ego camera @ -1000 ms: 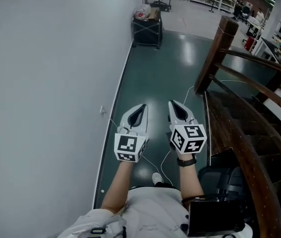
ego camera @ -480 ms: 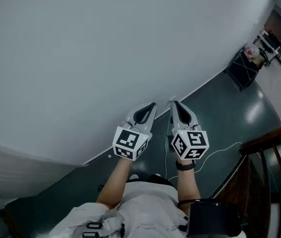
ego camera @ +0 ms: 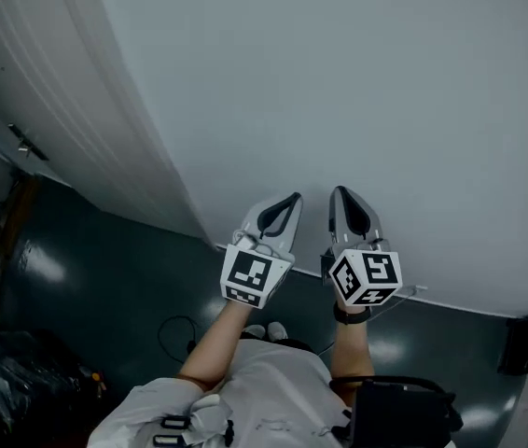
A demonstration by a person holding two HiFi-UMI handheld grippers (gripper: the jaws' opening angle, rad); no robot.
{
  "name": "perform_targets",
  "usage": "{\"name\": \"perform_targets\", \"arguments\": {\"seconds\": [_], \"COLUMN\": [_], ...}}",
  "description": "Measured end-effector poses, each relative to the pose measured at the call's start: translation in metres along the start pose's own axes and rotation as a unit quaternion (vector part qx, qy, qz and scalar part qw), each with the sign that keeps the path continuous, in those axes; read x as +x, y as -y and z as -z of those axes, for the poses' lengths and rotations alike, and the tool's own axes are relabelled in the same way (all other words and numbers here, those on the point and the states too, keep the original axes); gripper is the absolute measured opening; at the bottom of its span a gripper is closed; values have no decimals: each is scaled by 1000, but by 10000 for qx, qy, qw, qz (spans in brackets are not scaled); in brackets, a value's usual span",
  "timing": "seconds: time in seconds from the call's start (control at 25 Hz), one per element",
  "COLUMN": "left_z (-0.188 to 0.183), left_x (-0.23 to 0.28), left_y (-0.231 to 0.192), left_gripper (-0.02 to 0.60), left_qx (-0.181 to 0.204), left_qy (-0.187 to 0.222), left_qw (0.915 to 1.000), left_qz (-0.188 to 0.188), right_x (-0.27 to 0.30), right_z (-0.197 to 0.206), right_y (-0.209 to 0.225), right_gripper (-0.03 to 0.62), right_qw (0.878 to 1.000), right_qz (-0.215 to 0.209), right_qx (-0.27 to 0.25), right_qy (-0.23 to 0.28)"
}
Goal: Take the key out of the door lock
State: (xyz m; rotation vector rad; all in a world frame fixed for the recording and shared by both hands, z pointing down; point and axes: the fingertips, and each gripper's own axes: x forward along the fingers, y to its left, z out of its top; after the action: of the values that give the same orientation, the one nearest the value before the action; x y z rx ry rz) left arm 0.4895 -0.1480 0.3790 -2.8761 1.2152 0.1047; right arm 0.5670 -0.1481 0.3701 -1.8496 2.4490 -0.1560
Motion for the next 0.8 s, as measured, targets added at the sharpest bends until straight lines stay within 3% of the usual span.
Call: {"name": "perform_targets", "arguments": {"seconds": [0.16,0.28,0.36,0.52,0.72,0.8], "left_z": [-2,-5,-7,-12,-19,-24], "left_x": [-51,-126,-191,-313,-428,-466], "left_y": [-66,-109,-137,-172,-194,-202], "left_gripper": [3,3,3,3,3,3], "left_qx": [222,402,505,518,832,894], "left_qy": [-64,-146,-195,-153,-319,-333], "left_qw": [9924,9737,9529,9071,8467,8262], "left_qz": [-1210,-2236,-2985,-4174,-5246,-5553], "right_x": [47,61,67,54,20,8], "right_z": [12,31,43,53,71,74], "right_y": [-78,-162,-230,-367,-497,-542], "right_gripper": [3,3,3,3,3,3], "right_qw": [9915,9723,9491,8815,8169,7952], "right_qz": [-1288,-2318,-3125,-4703,-5744,-6040], "right_qx": [-52,6,114,272,225,225], "right_qy": [-151,-311,-367,-315,-461,-489]}}
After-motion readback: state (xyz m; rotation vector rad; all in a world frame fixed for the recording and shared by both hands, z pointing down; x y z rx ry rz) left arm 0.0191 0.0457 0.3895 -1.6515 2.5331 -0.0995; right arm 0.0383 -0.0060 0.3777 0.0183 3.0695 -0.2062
